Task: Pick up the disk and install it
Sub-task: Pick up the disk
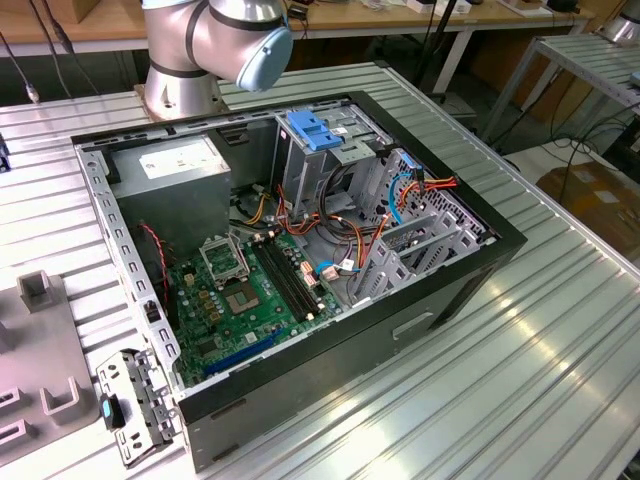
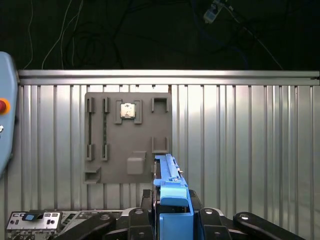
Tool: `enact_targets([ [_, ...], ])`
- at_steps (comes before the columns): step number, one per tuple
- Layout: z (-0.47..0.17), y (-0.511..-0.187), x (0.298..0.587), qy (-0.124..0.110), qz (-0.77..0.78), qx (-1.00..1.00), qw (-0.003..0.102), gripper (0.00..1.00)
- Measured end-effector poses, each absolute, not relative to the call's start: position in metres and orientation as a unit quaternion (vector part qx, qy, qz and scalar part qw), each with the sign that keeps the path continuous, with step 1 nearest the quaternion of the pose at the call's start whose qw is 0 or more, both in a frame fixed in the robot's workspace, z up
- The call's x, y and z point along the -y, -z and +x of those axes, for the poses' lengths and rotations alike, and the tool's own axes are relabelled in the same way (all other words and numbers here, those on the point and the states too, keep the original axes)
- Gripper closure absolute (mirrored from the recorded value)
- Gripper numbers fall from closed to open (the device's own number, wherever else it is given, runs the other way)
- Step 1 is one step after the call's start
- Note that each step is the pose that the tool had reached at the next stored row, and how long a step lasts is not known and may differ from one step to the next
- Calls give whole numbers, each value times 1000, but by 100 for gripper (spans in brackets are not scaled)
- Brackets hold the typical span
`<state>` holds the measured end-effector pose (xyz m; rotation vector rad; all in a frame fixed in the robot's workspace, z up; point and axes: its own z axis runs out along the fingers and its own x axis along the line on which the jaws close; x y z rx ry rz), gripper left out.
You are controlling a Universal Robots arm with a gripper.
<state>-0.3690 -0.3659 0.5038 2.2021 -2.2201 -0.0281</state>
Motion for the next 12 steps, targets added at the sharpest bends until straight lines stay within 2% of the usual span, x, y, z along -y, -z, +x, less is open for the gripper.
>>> enact_targets([
  [12, -357, -504, 366, 9, 704, 710, 7, 63],
])
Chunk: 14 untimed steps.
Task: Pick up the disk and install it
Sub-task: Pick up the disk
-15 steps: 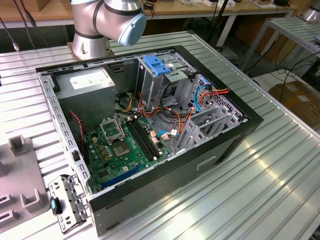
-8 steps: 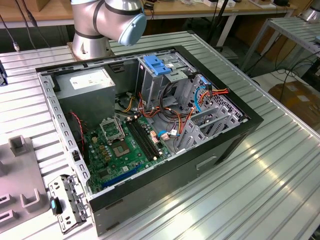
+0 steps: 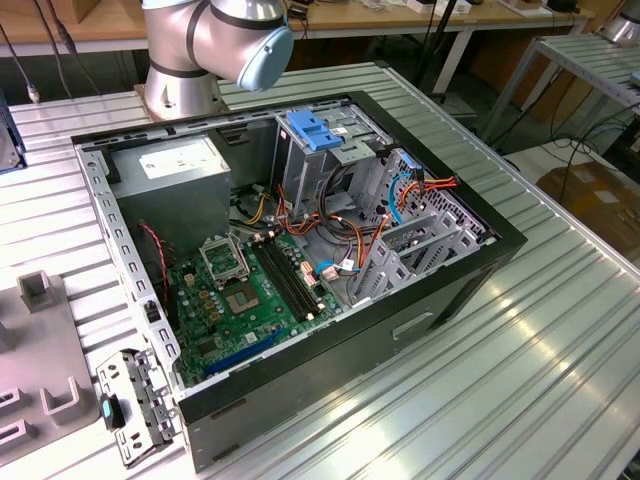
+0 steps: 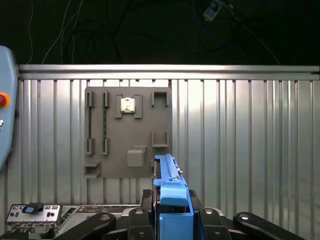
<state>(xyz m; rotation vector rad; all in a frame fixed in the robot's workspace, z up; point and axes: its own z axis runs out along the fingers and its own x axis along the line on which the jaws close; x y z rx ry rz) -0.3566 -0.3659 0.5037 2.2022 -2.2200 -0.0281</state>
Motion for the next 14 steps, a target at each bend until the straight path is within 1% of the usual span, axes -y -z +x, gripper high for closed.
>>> enact_targets([
  [14, -343, -504, 366, 9, 704, 710, 7, 63],
])
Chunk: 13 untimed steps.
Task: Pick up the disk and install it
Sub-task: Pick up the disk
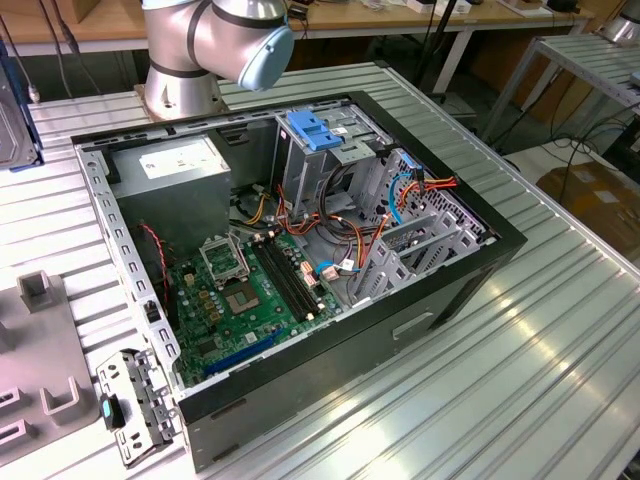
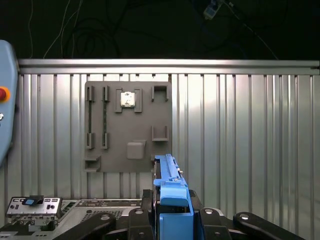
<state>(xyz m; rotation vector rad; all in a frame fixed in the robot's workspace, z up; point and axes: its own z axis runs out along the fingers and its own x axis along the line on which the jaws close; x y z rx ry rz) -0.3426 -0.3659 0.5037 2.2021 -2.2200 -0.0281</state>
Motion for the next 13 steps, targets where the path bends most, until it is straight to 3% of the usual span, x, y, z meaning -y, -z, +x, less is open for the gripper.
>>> enact_targets([
  [13, -326, -504, 366, 9, 704, 710, 7, 63],
])
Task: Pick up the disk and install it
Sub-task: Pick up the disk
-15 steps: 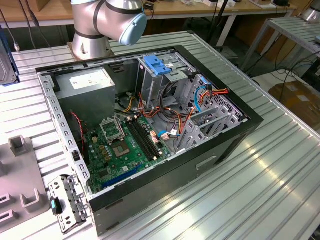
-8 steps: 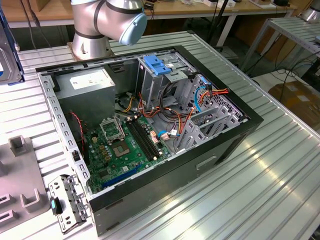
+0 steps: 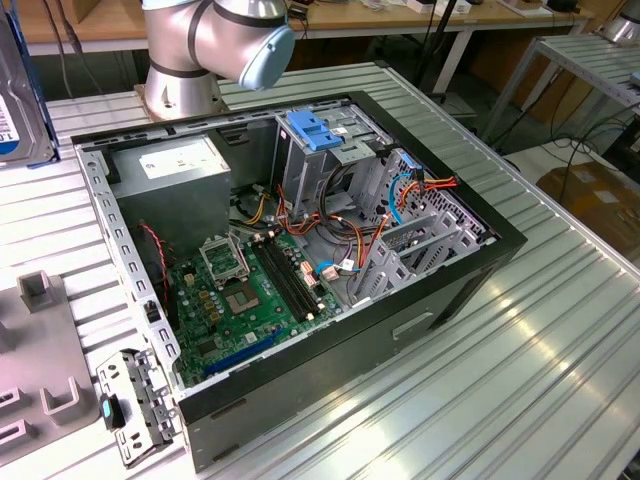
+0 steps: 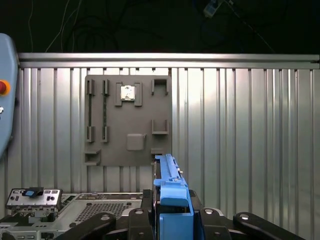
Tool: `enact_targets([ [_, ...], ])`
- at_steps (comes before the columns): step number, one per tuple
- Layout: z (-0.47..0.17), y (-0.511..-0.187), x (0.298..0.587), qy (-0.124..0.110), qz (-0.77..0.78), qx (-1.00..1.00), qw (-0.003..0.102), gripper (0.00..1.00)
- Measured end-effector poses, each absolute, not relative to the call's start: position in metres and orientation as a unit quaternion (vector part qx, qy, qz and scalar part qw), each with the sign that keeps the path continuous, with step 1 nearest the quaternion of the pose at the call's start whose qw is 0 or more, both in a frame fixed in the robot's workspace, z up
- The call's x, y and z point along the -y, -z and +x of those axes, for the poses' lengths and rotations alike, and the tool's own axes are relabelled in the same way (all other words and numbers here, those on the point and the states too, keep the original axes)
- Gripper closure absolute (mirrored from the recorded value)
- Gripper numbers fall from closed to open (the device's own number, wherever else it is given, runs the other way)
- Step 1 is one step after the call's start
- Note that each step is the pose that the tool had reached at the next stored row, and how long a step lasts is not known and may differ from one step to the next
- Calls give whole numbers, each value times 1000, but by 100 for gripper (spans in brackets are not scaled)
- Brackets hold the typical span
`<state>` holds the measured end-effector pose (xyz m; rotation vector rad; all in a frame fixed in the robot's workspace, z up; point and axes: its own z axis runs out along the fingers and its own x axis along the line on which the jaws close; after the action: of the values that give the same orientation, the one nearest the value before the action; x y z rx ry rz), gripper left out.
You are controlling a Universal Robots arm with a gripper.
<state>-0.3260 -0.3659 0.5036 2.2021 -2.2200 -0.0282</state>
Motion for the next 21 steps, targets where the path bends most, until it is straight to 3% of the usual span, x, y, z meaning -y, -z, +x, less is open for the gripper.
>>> enact_targets([
  [21, -299, -503, 374, 9, 704, 710, 7, 63],
])
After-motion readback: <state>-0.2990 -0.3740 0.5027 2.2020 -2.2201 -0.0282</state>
